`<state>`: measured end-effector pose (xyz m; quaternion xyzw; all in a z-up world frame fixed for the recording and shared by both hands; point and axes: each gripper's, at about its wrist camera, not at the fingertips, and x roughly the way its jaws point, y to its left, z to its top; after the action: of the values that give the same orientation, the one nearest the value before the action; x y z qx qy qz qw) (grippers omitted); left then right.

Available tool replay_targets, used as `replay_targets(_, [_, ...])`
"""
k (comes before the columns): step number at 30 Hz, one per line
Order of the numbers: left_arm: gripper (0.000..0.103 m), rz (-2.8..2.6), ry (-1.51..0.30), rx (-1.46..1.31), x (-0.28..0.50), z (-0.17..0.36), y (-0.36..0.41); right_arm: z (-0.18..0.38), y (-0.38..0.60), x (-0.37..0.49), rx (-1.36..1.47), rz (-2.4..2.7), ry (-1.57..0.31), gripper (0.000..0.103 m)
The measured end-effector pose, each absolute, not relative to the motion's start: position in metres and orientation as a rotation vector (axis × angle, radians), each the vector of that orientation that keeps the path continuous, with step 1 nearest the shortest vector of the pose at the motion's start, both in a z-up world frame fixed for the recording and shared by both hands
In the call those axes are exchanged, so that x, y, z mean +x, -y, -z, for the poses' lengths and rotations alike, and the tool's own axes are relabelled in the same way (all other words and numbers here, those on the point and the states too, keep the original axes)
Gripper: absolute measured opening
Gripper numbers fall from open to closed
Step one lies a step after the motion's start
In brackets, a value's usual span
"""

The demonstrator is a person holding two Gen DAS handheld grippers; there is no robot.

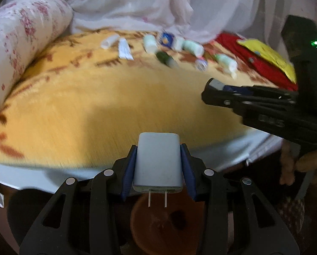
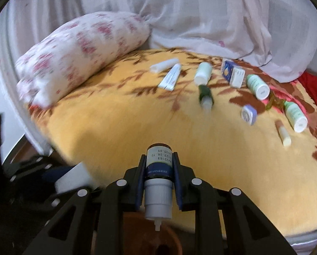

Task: Collect trash
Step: 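Carry both items to the orange bin and open both tools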

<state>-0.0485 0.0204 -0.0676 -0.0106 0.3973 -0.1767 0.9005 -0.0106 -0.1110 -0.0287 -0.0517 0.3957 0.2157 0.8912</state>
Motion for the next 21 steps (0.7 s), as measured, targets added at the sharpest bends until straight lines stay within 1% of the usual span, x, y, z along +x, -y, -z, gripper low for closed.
replay_targets(3, [0.04,0.409,-0.896,-0.002,-0.063,0.08,-0.017,0.035,0.117,-0.04,-0.121,-0.502,-0.883,0.023])
replay_targets(8, [0.04,0.429,-0.993,0.022,-0.079,0.099,-0.017,0.063,0.127,-0.075,-0.101,-0.554,-1.032,0.023])
replay_targets(11, [0.04,0.448,-1.017,0.037,-0.088,0.105,-0.013,0.081,0.127,-0.088,-0.104,-0.583,-1.095,0.023])
replay_targets(13, [0.042,0.455,-1.02,0.055,-0.093,0.105,-0.01,0.091,0.124,-0.095,-0.104,-0.616,-1.139,0.024])
replay_targets(14, [0.052,0.449,-1.008,0.061,-0.095,0.103,-0.009,0.094,0.123,-0.098,-0.108,-0.617,-1.148,0.038])
replay_targets(15, [0.059,0.43,-0.984,0.069,-0.097,0.098,-0.011,0.098,0.122,-0.1,-0.122,-0.61,-1.161,0.061])
replay_targets(16, [0.071,0.414,-0.964,0.07,-0.099,0.094,-0.013,0.1,0.121,-0.102,-0.143,-0.597,-1.164,0.067])
replay_targets(17, [0.078,0.4,-0.946,0.069,-0.1,0.09,-0.016,0.099,0.122,-0.103,-0.155,-0.586,-1.156,0.068])
replay_targets(19, [0.079,0.385,-0.931,0.059,-0.1,0.085,-0.023,0.095,0.124,-0.103,-0.182,-0.558,-1.126,0.069])
replay_targets(21, [0.079,0.362,-0.936,0.042,-0.095,0.083,-0.03,0.089,0.131,-0.099,-0.176,-0.531,-1.099,0.071])
